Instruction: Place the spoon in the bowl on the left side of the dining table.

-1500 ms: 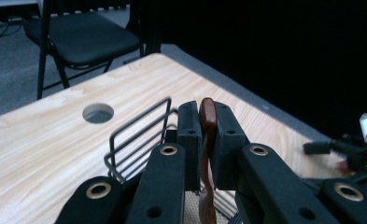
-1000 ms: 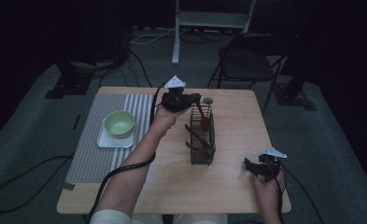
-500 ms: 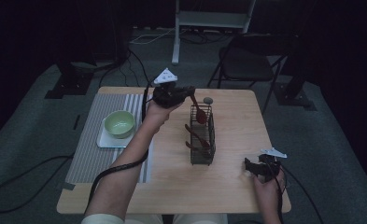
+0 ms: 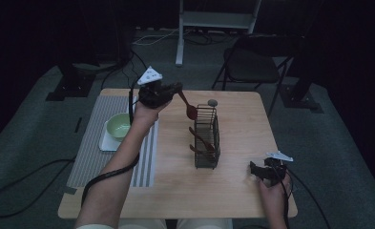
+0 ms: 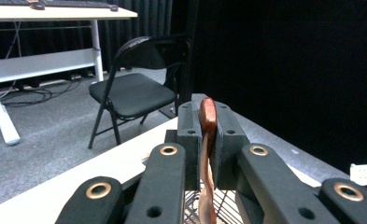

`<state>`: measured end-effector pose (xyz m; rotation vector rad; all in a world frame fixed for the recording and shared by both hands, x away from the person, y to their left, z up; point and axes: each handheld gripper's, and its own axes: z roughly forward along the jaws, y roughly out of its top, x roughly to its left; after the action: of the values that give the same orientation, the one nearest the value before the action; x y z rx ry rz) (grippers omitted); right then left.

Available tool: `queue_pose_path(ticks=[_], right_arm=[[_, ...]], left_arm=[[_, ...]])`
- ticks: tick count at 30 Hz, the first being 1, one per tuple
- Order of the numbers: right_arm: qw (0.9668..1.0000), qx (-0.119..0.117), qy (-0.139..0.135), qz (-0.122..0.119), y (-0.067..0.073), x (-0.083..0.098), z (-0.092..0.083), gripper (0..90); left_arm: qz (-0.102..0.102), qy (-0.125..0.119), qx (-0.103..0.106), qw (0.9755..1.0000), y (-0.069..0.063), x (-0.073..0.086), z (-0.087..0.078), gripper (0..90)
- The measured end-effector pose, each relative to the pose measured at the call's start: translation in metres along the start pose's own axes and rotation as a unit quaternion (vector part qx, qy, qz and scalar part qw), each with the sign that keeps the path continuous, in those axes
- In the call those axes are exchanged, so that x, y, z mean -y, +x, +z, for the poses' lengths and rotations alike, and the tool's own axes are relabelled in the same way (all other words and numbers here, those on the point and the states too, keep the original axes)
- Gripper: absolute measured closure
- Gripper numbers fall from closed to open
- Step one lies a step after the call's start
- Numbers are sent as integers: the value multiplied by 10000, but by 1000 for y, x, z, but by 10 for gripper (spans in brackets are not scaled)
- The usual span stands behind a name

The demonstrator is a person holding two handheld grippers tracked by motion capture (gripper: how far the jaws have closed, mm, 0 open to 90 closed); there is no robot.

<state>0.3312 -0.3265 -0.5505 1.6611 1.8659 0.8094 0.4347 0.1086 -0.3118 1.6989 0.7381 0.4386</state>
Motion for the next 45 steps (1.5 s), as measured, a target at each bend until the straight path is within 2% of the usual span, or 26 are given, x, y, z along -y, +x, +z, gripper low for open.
queue_pose_path(ticks=[4, 9, 11, 12, 13, 14, 17, 18, 23, 24, 29, 34, 39, 40, 41, 44, 45], right_arm=[[10000, 0, 0, 1, 0, 0, 0, 118], [10000, 0, 0, 1, 0, 0, 0, 118], [10000, -1, 0, 2, 0, 0, 0, 118], [10000, 1, 0, 1, 0, 0, 0, 117], [10000, 1, 0, 1, 0, 0, 0, 117], [10000, 1, -1, -1, 0, 0, 0, 118], [10000, -1, 2, 3, 0, 0, 0, 118], [10000, -2, 2, 7, 0, 0, 0, 118], [10000, -1, 4, 1, 0, 0, 0, 117], [10000, 0, 3, 2, 0, 0, 0, 118], [10000, 0, 5, 1, 0, 0, 0, 118], [10000, -2, 4, 1, 0, 0, 0, 118], [10000, -1, 4, 3, 0, 0, 0, 118], [10000, 0, 4, 1, 0, 0, 0, 118], [10000, 0, 4, 1, 0, 0, 0, 118], [10000, 0, 3, 3, 0, 0, 0, 118], [10000, 0, 3, 3, 0, 0, 0, 118]], left_arm=[[-19, -90, -161, 9998, 1, 1, -8, 840], [-13, -30, -219, 9998, 5, 3, -14, 840], [-41, -30, -283, 9996, 8, 5, -19, 840], [-55, -29, -412, 9991, 13, 10, -24, 840], [-55, -29, -412, 9991, 13, 10, -24, 840], [-162, 13, -473, 9987, 18, 17, -28, 840], [-187, 56, -570, 9982, 24, 23, -33, 840], [-271, 34, -653, 9975, 30, 27, -38, 840], [-286, 74, -778, 9965, 37, 33, -48, 840], [-237, 110, -885, 9957, 38, 36, -51, 840], [-312, 88, -952, 9949, 44, 41, -61, 840], [-357, 46, -1179, 9924, 55, 47, -81, 840], [-388, 61, -1295, 9908, 60, 53, -89, 840], [-401, 69, -1408, 9892, 64, 57, -94, 840], [-401, 69, -1408, 9892, 64, 57, -94, 840], [-431, 80, -1563, 9867, 72, 63, -104, 840], [-431, 80, -1563, 9867, 72, 63, -104, 840]])
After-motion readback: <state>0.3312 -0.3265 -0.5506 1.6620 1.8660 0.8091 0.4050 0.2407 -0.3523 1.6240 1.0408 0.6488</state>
